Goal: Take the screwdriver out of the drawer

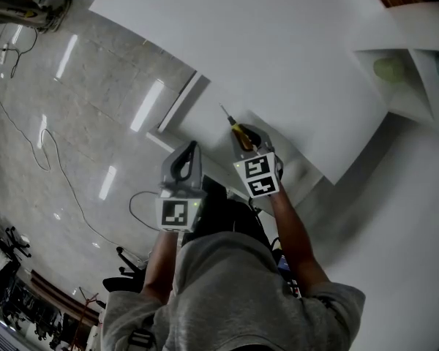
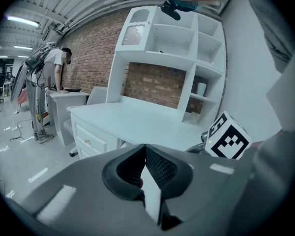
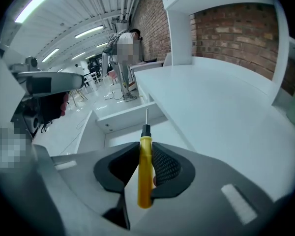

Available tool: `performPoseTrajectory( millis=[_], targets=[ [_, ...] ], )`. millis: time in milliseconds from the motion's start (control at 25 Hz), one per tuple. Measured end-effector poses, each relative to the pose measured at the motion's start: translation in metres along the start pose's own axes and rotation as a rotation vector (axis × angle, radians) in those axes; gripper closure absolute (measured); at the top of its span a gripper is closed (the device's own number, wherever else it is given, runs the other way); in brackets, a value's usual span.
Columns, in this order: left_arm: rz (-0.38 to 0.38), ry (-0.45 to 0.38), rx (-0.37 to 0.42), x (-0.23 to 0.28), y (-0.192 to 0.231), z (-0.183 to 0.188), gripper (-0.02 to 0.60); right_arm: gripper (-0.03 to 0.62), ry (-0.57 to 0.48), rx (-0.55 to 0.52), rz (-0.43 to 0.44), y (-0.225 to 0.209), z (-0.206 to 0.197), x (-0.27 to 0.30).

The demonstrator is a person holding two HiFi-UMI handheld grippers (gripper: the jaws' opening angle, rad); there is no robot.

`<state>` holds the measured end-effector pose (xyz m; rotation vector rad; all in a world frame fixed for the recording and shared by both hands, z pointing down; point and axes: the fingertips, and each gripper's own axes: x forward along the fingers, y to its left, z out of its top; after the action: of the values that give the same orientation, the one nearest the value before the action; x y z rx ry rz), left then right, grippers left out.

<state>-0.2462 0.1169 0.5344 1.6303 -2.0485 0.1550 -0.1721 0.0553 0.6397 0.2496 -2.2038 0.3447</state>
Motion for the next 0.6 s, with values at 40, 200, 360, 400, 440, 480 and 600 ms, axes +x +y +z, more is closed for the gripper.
performPoseTrajectory(
  millis=[40,200,360,400,440,480,600],
  targets=[
    [-0.011,-0.008,0.017,-0.001,-0.002,0.004,0.569,0.513,-0.008,0.004,-0.009,-0.001,0.003,-0.006],
    [-0.044,-0.031,0.042,-0.005,-0.015,0.025,0.569,0.513,-0.037,0.015,-0.041,-0.003,0.014,-0.030],
    [-0.103,-0.049,0.098,-0.007,-0.032,0.041,0.569,0.513,-0.074,0.040,-0.076,-0.007,0.026,-0.059],
    [-0.117,-0.052,0.107,-0.007,-0.037,0.045,0.569,0.513,-0.081,0.045,-0.087,-0.010,0.028,-0.066],
    [-0.129,-0.054,0.111,-0.007,-0.043,0.050,0.569,0.513,-0.088,0.048,-0.099,-0.012,0.030,-0.074],
    [-0.142,-0.056,0.113,-0.006,-0.048,0.054,0.569,0.513,-0.095,0.053,-0.112,-0.016,0.032,-0.082],
    [-0.196,-0.065,0.138,-0.002,-0.066,0.068,0.569,0.513,-0.119,0.086,-0.158,-0.028,0.035,-0.106]
  ],
)
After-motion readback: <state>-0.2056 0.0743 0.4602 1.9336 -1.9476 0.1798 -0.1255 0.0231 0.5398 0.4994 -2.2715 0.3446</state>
